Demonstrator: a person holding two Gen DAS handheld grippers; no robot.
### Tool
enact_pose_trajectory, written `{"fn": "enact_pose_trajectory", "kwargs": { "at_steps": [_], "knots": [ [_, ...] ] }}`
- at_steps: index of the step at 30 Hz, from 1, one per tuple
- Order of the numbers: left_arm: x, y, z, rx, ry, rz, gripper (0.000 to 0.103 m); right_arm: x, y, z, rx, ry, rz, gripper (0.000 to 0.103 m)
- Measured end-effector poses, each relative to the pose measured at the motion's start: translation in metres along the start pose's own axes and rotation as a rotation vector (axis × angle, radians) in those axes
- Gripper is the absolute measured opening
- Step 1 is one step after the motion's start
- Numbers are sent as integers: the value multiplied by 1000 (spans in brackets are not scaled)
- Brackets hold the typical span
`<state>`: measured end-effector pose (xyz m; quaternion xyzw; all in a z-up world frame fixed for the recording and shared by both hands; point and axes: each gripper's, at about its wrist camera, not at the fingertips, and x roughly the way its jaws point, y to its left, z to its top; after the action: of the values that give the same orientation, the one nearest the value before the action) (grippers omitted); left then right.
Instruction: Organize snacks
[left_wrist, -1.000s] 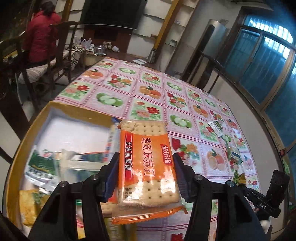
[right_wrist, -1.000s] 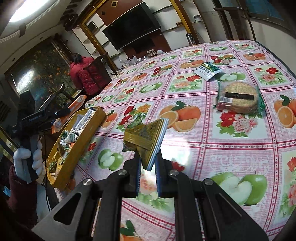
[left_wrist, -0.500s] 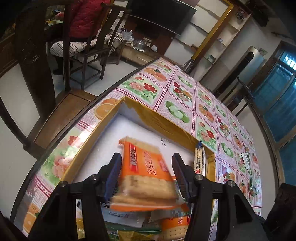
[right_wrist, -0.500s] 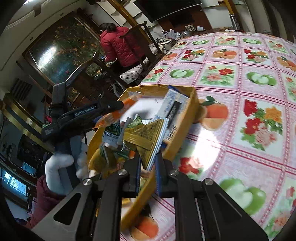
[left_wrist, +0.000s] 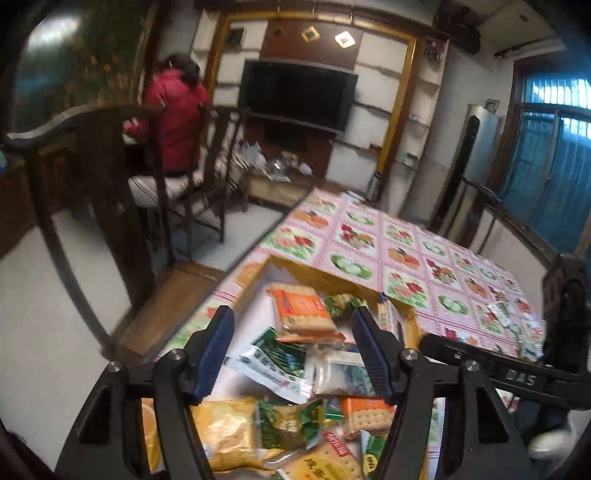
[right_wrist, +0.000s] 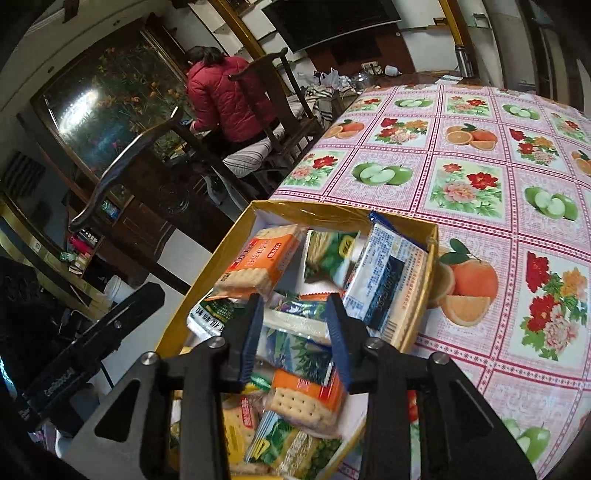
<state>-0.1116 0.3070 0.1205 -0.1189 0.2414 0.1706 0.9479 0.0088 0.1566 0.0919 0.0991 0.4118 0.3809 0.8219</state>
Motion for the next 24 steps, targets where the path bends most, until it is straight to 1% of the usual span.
{"fn": "enact_pose_trajectory", "kwargs": {
  "at_steps": [1, 2, 3, 4, 5, 6, 7, 8, 9, 10, 12, 15, 17, 19, 24],
  "knots": [
    [-17, -4, -3, 21, -68, 54, 81, -9, 1, -3, -8, -19, -7, 49],
    [-37, -10, -7, 41, -142, 104, 85, -25, 3, -13, -23, -45, -19, 53],
    [-55, -16, -12, 51, -202, 142, 86, -37, 4, -21, -38, -67, -31, 55],
    [-71, -21, -17, 52, -243, 170, 88, -50, 6, -31, -57, -89, -46, 56],
    [-84, -25, -22, 45, -269, 198, 96, -63, 8, -42, -78, -112, -64, 59],
    [-92, -26, -26, 30, -282, 222, 102, -74, 10, -54, -99, -136, -86, 62],
    [-99, -27, -33, 9, -289, 243, 103, -82, 13, -64, -117, -157, -105, 64],
    [-103, -28, -40, -16, -286, 260, 103, -90, 15, -76, -135, -174, -124, 67],
    [-105, -28, -46, -41, -271, 267, 103, -96, 18, -88, -148, -186, -140, 68],
    [-105, -27, -50, -58, -249, 259, 103, -100, 19, -97, -155, -191, -151, 68],
    [-100, -27, -55, -78, -179, 233, 103, -106, 21, -118, -157, -185, -161, 68],
    [-91, -29, -60, -52, -70, 225, 103, -113, 22, -143, -154, -171, -165, 68],
    [-93, -31, -64, -23, -24, 230, 103, -112, 27, -155, -174, -150, -183, 69],
    [-93, -32, -65, -9, 7, 223, 103, -113, 32, -166, -198, -138, -199, 69],
    [-101, -34, -76, 9, 38, 197, 103, -114, 45, -180, -245, -130, -210, 70]
  ]
}}
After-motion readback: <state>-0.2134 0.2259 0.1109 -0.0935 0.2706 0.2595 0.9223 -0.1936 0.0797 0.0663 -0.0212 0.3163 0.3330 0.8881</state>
